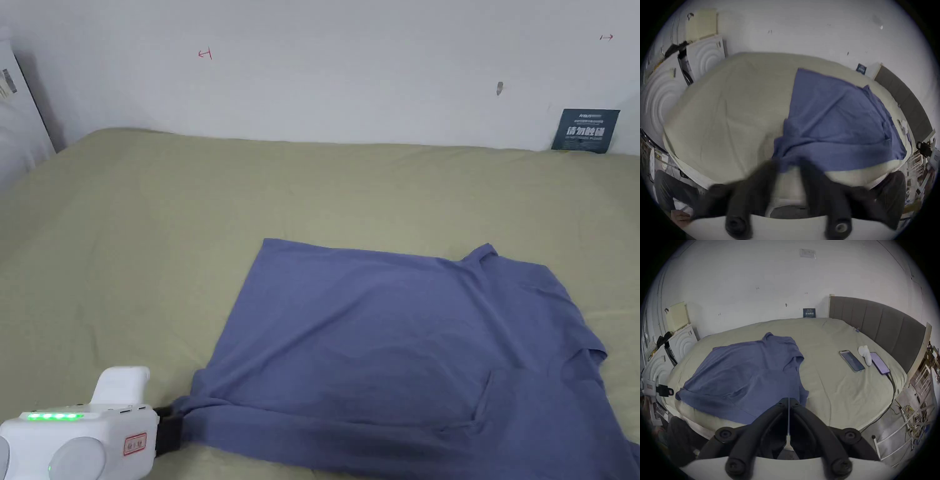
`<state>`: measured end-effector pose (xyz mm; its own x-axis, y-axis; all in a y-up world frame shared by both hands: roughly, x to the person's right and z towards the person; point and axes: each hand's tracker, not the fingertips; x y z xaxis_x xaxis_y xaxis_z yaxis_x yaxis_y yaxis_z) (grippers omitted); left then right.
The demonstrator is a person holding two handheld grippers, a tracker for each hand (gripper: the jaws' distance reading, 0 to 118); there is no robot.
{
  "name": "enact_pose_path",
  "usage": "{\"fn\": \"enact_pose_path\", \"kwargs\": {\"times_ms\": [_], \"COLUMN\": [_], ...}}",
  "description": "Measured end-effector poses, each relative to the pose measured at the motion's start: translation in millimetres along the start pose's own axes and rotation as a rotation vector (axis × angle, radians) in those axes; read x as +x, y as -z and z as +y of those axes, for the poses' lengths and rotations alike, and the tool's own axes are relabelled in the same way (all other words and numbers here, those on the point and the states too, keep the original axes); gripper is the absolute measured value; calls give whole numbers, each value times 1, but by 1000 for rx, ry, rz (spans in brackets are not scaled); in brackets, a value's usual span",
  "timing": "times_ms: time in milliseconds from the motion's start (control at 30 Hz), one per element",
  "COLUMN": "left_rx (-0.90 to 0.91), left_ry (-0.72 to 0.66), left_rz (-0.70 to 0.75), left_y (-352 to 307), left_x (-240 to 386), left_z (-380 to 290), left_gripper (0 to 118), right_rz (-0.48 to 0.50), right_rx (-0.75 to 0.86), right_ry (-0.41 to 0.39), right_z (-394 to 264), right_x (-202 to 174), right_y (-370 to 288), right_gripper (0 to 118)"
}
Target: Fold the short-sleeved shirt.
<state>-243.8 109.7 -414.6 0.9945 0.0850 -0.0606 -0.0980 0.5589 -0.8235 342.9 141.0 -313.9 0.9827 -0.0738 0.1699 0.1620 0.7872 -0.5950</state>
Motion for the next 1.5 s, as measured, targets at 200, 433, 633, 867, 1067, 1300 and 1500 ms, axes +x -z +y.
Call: {"fn": "enact_pose_path", "kwargs": {"times_ms": [200,433,633,867,1067,1300,1500], "left_rx": [-52,-69,-58,-60,-68,-55,-8], "left_ry": [-31,-10,-9,4,-2,8,19], "left_rz": [31,-60,-26,-19,-13,-21,-52], "left_y": [35,29,22,19,22,15,2], "left_x": [-10,17,20,23,18,13,13], "left_z": [6,2,6,7,8,13,47], "left_gripper": [113,1,1,1,1,1,1], "right_rz": [-13,-24,28,59,57,79,87], "right_rx": [-50,-91,-146,-274,-308,-258,-188], "right_ry": [-2,4,12,-18,-50,-32,-73], "right_z": [-6,-11,-13,-24,-23,-13,31], "right_x": [1,20,28,31,41,44,33], "right_y": [6,18,28,69,77,57,50], "right_gripper": [5,5,51,114,6,6,6]}}
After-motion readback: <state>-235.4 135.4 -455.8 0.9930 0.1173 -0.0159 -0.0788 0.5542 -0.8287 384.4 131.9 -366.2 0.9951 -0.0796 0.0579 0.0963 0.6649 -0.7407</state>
